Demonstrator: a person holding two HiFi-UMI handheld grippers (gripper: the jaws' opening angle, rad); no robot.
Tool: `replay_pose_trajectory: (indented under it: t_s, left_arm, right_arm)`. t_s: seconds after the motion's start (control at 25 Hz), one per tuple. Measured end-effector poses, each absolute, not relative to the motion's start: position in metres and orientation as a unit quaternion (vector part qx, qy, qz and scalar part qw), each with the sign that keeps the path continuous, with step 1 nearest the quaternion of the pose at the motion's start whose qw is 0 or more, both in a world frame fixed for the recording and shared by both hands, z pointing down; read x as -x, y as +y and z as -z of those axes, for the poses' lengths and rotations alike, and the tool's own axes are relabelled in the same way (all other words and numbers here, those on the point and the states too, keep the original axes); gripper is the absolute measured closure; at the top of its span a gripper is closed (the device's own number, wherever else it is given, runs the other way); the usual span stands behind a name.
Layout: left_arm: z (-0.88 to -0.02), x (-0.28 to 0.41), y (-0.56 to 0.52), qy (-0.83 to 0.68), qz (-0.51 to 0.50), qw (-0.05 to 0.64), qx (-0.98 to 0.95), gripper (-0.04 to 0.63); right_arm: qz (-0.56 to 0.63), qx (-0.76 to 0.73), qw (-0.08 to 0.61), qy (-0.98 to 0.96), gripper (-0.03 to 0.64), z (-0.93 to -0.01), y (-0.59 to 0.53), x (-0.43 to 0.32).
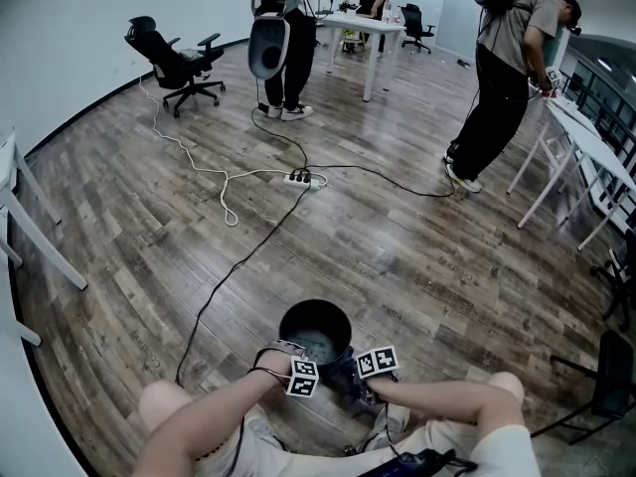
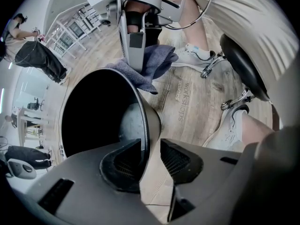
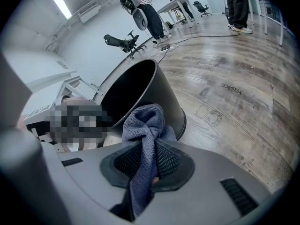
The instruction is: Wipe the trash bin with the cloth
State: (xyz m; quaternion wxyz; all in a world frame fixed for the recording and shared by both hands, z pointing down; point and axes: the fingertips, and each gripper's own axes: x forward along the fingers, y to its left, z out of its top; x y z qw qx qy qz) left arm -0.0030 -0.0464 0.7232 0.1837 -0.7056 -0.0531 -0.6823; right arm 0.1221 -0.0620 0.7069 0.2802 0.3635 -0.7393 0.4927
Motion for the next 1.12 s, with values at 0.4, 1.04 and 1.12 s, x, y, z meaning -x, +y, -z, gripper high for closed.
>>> replay_pose_trajectory:
  t_s: [0.4,1.04,1.12]
  left_arm:
    - [-0.723,0.002,-0.046,-0.053,0.683,0.192,0.702,0.469]
    - [-0.724,0.001,-0.045,-0.061,0.685,0.223,0.691,0.519]
    - [-0.724,0.001,-0.045,-0.063,0.684,0.224,0.692,0.52]
  right_arm:
    - [-0.49,-0.366,0.28,-0.74,0.555,-0.707,-0.061,-0.124]
    - [-0.504,-0.403,0.274,-0.713,0.555,-0.76,-0.077,-0.128]
    - [-0.507,-0.405,0.271,-0.711,0.555,-0.777,-0.076,-0.128]
